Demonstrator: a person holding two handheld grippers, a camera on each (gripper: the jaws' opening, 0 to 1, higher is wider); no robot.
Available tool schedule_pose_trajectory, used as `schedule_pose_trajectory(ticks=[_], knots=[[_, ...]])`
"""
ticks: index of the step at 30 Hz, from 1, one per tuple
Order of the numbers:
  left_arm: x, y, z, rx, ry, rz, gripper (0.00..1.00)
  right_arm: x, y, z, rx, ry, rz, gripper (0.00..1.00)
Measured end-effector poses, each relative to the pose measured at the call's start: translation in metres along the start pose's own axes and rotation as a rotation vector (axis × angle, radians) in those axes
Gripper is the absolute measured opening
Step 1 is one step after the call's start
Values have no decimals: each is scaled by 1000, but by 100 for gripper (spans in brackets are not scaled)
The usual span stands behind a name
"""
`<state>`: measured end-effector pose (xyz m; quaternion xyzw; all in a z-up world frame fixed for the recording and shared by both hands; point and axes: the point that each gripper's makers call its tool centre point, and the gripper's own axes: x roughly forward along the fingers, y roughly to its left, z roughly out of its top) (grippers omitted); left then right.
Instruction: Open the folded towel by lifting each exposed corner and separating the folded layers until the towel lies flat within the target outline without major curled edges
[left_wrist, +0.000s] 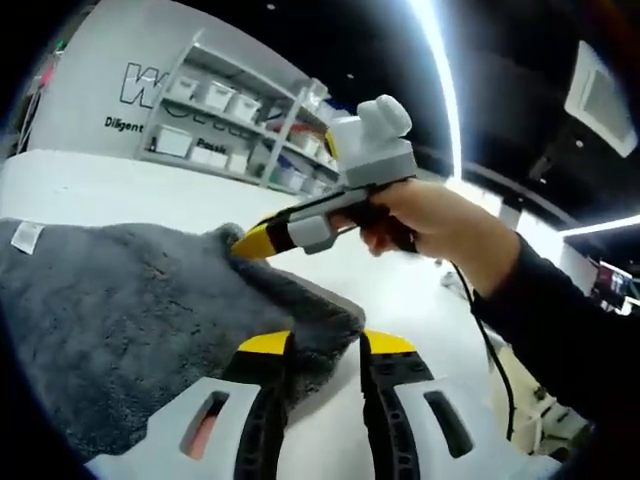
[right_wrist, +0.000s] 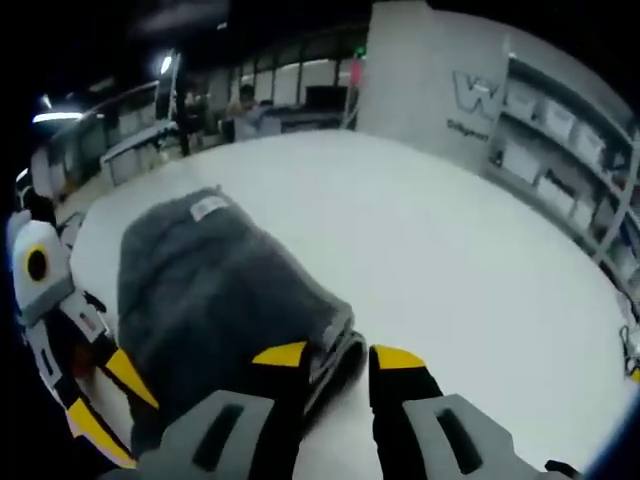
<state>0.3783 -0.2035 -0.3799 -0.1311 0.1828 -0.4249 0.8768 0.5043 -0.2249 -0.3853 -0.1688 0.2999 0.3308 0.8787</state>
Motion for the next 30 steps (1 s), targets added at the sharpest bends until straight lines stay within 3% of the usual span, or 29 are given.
schedule_pose_trajectory(ticks=[20, 28, 30], knots=[[0, -2, -5, 0, 18, -1, 28, -8, -13, -19, -5, -10, -52, 22], [0, -4, -5, 4, 18, -3, 30, -15, -14, -13, 15, -79, -66, 22], [-1, -6, -4, 17, 14, -11, 34, -17, -15, -12, 19, -94, -73, 22]])
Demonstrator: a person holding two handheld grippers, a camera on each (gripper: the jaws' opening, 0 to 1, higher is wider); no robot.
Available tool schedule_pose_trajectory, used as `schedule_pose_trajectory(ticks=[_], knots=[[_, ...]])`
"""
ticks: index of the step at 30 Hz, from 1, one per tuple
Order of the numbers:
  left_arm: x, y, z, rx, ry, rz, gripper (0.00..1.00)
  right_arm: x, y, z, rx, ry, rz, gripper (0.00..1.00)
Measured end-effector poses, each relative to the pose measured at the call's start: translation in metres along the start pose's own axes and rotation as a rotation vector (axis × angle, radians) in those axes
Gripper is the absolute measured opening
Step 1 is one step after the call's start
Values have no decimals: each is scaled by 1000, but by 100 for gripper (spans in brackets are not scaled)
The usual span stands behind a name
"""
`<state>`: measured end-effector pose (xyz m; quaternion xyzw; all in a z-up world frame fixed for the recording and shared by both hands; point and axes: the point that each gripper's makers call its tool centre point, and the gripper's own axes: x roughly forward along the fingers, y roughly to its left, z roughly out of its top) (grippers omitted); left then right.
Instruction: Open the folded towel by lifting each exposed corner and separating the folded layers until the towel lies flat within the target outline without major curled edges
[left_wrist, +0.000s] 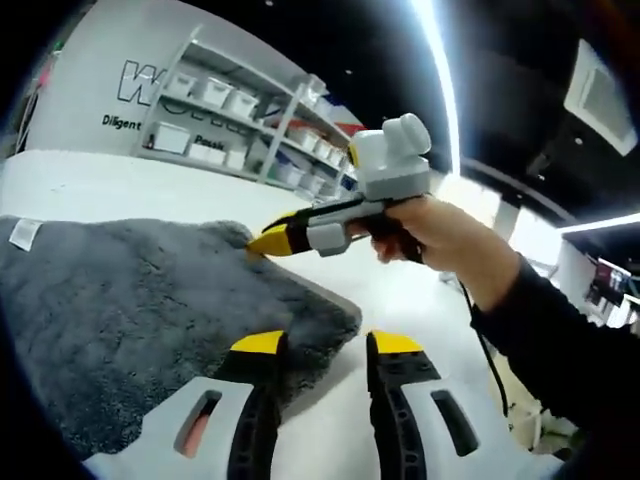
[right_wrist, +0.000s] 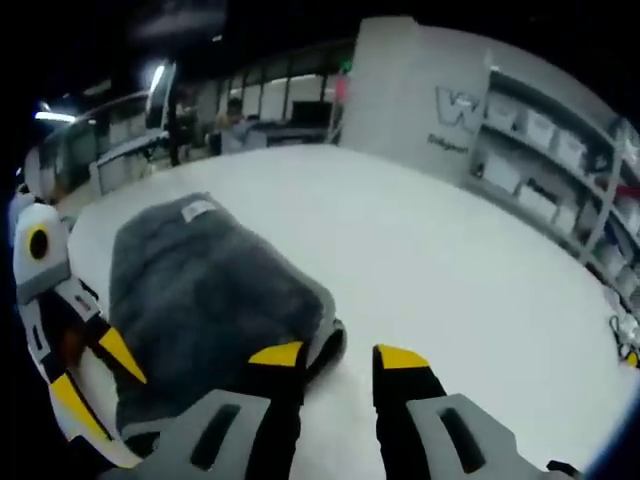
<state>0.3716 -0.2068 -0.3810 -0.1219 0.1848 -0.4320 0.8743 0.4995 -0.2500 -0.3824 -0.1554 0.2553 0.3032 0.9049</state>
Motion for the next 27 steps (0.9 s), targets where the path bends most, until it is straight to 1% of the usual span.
schedule_pose_trajectory(ticks=[3, 4, 5, 6, 7, 8, 9, 10, 11, 12, 13, 14, 15, 16, 17, 19, 20, 21, 23, 25, 27], knots=[[-3, -4, 4, 36, -18, 0, 43, -3, -4, 3, 9, -29, -20, 22], [-4, -5, 7, 51, -29, 3, 47, -5, -5, 4, 12, -36, -25, 22], [-6, -5, 13, 77, -49, 10, 52, -7, -5, 5, 13, -48, -31, 23], [-8, -4, 17, 91, -62, 18, 58, -8, -5, 6, 16, -55, -36, 25], [-8, -3, 19, 97, -67, 23, 66, -9, -7, 8, 21, -72, -49, 30], [-13, 2, 32, 143, -104, 67, 79, -10, -9, 12, 33, -94, -62, 34], [-16, 5, 43, 182, -139, 93, 86, -12, -9, 15, 40, -110, -69, 38], [-20, 6, 51, 206, -165, 108, 91, -14, -11, 17, 39, -118, -83, 45], [-24, 7, 58, 218, -180, 117, 94, -17, -17, 24, 31, -148, -125, 53], [-28, 7, 62, 223, -182, 116, 94, -19, -19, 26, 36, -154, -149, 64], [-30, 8, 66, 225, -180, 114, 95, -22, -23, 31, 43, -164, -175, 81], [-34, 10, 71, 237, -175, 113, 97, -25, -26, 36, 56, -184, -200, 93], [-36, 11, 73, 256, -155, 110, 99, -29, -27, 41, 62, -201, -215, 100], [-39, 14, 74, 292, -125, 110, 100, -33, -27, 43, 60, -195, -217, 97], [-43, 18, 77, 329, -101, 118, 100, -37, -27, 48, 68, -206, -224, 99], [-53, 29, 83, 394, -55, 144, 100, -45, -24, 55, 76, -227, -240, 99], [-58, 34, 90, 401, -61, 155, 100, -49, -22, 58, 68, -232, -242, 99], [-63, 35, 94, 401, -69, 151, 100, -52, -19, 61, 53, -238, -245, 99], [-77, 44, 107, 402, -87, 156, 100, -58, -13, 66, 32, -250, -255, 99], [-93, 56, 123, 403, -111, 184, 100, -65, -9, 69, 11, -253, -270, 99], [-107, 65, 133, 406, -127, 206, 100, -71, -5, 72, 3, -260, -279, 99]])
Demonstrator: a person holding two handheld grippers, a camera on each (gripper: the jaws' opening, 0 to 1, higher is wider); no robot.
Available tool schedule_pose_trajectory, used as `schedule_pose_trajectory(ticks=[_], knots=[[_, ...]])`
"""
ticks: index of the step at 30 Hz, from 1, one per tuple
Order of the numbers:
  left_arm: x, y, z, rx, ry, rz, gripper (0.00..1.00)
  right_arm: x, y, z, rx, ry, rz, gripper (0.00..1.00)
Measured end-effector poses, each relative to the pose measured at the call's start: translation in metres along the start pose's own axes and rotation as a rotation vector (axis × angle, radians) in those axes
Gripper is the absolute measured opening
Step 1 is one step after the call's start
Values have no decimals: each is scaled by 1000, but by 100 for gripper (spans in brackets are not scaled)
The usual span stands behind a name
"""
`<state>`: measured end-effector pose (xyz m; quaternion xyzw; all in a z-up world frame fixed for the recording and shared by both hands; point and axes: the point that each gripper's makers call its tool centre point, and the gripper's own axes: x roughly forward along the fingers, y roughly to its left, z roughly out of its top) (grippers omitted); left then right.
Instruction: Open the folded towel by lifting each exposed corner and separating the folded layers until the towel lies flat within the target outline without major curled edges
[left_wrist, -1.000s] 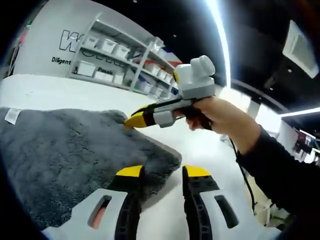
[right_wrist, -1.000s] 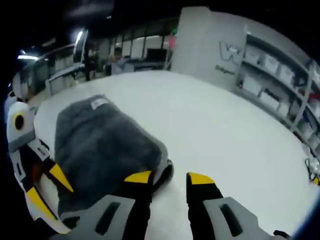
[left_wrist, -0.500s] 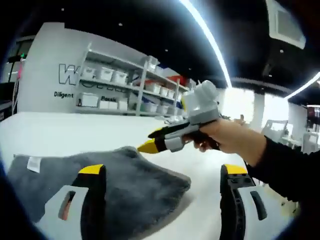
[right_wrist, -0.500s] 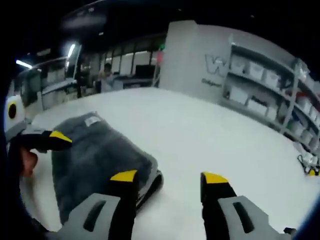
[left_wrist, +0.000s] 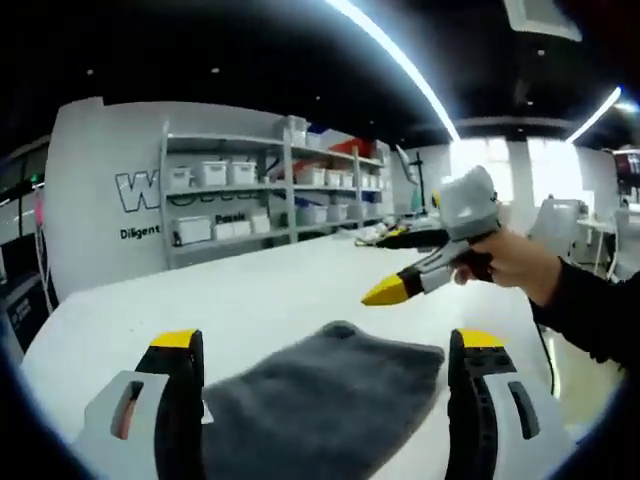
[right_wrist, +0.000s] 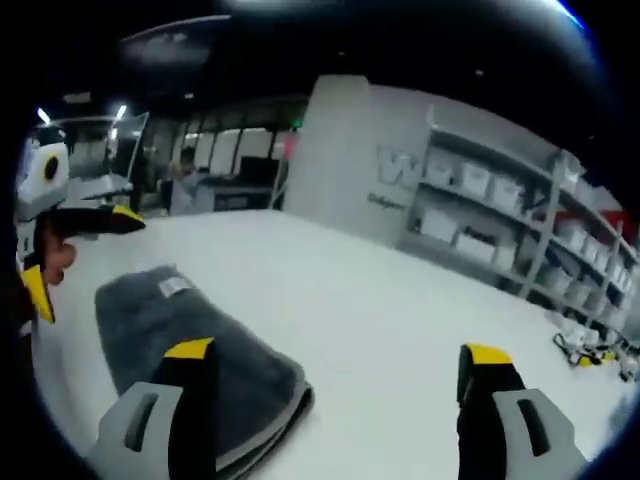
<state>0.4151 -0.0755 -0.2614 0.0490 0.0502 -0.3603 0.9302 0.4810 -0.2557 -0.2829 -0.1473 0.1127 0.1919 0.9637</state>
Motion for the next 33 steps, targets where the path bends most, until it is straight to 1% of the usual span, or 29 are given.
schedule_pose_trajectory(ticks=[2, 5, 7, 8, 11, 14, 16, 19, 24, 28, 30, 33], knots=[[-10, 11, 7, 11, -13, 9, 100, -6, 2, 7, -1, -16, -6, 99], [-27, 12, 10, 40, -17, 17, 100, -17, 5, 16, 3, -46, -5, 99], [-35, 16, 10, 40, -16, 20, 100, -24, 12, 21, 64, -76, 33, 99], [-37, 18, 10, 40, -16, 21, 100, -27, 13, 23, 76, -82, 37, 99], [-47, 28, 10, 36, -11, 21, 100, -38, 16, 21, 72, -78, 27, 99], [-59, 44, 9, 26, -10, 41, 100, -53, 18, 14, 71, -61, 12, 99], [-73, 56, 11, 24, -16, 58, 100, -65, 21, 13, 106, -83, 22, 99], [-91, 70, 9, 16, -15, 75, 100, -77, 27, 9, 122, -88, 32, 99], [-112, 84, 5, 3, -4, 89, 100, -92, 36, 5, 103, -90, 32, 99], [-124, 89, 1, -6, -10, 101, 100, -103, 44, 2, 132, -114, 47, 99], [-128, 89, -6, -24, -10, 101, 100, -106, 48, -3, 138, -112, 52, 99], [-133, 91, -20, -44, 12, 102, 100, -114, 47, -10, 137, -110, 39, 99]])
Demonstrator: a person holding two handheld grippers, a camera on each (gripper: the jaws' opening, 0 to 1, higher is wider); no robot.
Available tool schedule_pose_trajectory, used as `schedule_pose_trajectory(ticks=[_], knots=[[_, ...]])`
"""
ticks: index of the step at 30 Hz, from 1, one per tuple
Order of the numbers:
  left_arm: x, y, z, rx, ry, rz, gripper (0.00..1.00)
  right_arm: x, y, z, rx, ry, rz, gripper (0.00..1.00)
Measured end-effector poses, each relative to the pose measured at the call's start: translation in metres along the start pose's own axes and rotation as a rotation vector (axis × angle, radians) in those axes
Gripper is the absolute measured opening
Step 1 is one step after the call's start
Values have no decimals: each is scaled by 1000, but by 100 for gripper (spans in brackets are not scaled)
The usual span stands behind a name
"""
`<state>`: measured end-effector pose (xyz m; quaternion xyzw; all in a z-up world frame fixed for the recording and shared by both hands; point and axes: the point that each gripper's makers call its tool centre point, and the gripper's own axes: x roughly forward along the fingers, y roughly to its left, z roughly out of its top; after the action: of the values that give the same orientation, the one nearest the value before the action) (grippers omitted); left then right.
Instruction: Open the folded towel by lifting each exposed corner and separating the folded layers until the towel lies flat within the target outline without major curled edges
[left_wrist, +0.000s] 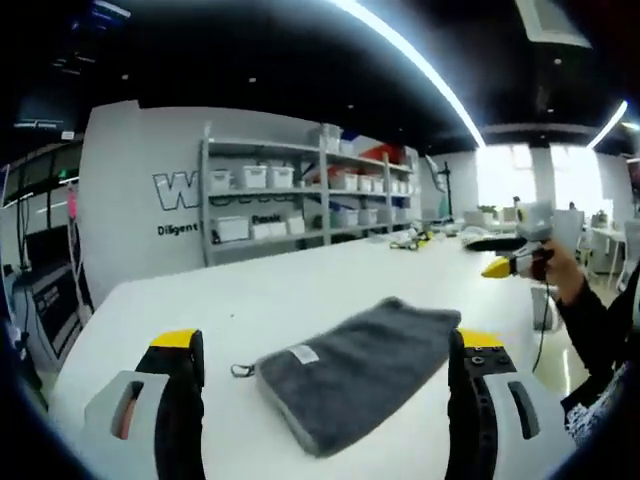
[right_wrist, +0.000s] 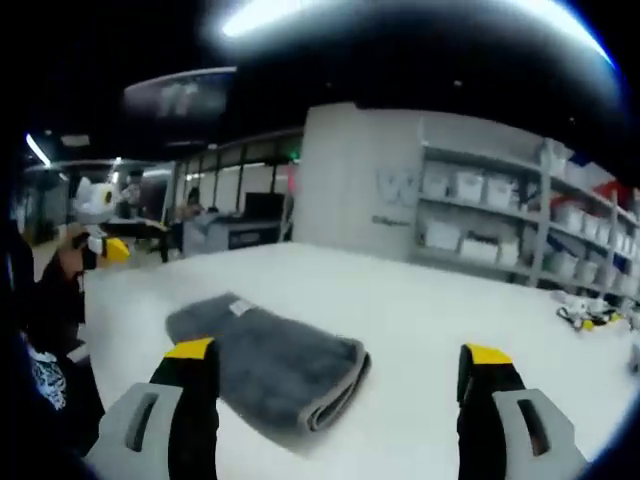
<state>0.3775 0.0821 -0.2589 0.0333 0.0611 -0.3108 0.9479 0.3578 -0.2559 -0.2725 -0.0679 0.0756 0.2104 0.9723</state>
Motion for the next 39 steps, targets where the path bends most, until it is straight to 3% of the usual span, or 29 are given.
schedule_pose_trajectory(ticks=[9, 14, 33, 39], knots=[[-19, 11, -16, -47, 8, 39, 98, -28, -9, -26, 64, 2, -38, 99], [-26, 16, -23, -47, 20, 59, 97, -33, -15, -26, 68, 3, -59, 99], [-24, 20, -46, -64, 75, 68, 91, -31, -18, -31, 74, 10, -70, 99], [-19, 23, -54, -61, 96, 75, 90, -22, -17, -44, 81, 39, -64, 99]])
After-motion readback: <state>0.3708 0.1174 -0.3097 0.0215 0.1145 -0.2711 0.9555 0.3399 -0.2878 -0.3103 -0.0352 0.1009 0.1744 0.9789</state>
